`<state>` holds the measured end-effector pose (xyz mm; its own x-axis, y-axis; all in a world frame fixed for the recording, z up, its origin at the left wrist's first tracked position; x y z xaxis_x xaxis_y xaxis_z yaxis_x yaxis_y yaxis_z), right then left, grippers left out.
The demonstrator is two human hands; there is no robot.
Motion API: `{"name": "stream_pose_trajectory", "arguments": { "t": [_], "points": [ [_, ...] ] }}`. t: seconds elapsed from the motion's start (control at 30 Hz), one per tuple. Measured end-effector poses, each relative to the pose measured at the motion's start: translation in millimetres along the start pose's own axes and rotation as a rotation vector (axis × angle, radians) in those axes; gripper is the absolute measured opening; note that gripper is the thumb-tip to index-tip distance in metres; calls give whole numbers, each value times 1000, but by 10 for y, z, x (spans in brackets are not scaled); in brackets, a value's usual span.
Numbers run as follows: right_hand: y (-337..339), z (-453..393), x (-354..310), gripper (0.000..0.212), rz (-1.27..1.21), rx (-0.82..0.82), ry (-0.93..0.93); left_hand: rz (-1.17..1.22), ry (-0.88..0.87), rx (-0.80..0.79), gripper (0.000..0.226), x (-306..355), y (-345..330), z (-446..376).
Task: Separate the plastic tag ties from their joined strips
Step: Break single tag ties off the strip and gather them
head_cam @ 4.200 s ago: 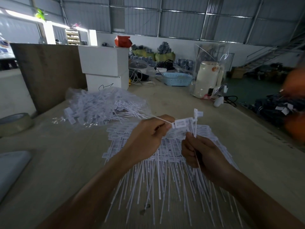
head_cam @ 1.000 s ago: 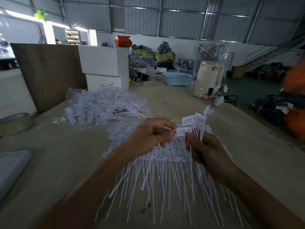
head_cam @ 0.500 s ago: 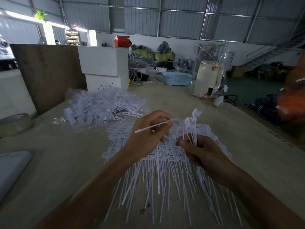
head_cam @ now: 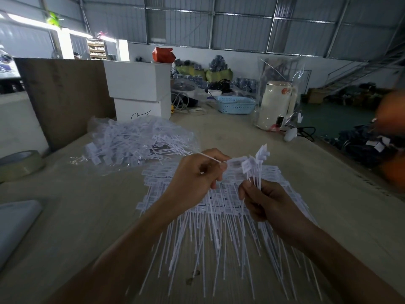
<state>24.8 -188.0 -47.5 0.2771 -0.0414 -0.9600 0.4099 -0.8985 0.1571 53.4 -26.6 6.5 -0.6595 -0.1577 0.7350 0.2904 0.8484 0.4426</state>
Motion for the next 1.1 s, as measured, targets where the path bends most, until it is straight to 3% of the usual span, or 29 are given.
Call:
{"name": "stream_pose_trajectory", "arguments": {
  "t": [0.2,0.37,0.5,0.67,0.83,0.97,1.1],
  "points": [
    [19,3,-40,39,221,31,9,-274,-23,27,16,-8,57,-2],
    [20,-13,24,37,-149,9,-7,-422,-30,8,23,45,46,-5],
    [112,-20,-39,39,-338,16,58,-397,24,-97,37,5,-74,-14],
    [166,-10,-28,38,-394,33,23,-343,8,-184,43,21,-180,-9],
    [195,19,-6,27,-291,122,-49,-232,-23,-211,40,52,-224,8],
    [98,36,20,34,-118,60,-153,-233,-46,-190,43,83,-231,23],
    [94,33,39,31,-117,81,-148,-291,-53,-171,43,91,-227,30]
  ]
}}
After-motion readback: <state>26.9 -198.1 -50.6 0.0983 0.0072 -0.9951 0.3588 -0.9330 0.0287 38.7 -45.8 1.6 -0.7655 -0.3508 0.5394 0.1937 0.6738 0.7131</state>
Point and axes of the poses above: each hand's wrist, its own z-axis away from the middle knuckle, its own y-axis out of the back of the hand, x = y × z, the point moved 7 cm from there along -z, towards the middle knuckle, and after that the axes turned 13 degrees about -x, right-handed, at the moved point
